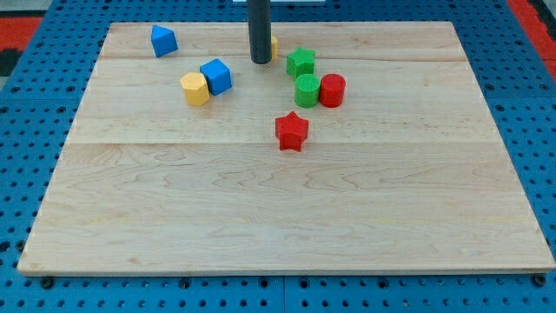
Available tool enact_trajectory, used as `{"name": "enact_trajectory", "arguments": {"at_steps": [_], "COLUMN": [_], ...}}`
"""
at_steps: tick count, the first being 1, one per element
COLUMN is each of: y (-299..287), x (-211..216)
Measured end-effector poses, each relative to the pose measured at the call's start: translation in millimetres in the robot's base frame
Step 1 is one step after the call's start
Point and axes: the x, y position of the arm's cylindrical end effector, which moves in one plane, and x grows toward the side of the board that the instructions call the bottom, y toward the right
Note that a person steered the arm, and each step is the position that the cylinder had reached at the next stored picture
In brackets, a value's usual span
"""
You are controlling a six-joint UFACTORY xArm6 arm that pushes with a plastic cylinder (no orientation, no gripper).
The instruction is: Point at the green star
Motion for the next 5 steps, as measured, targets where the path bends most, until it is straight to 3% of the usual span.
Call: {"name": "enact_trajectory", "arguments": {"at_steps": [3, 5], "y": [33.3, 63.4], "x": [-41.7, -28.0]}}
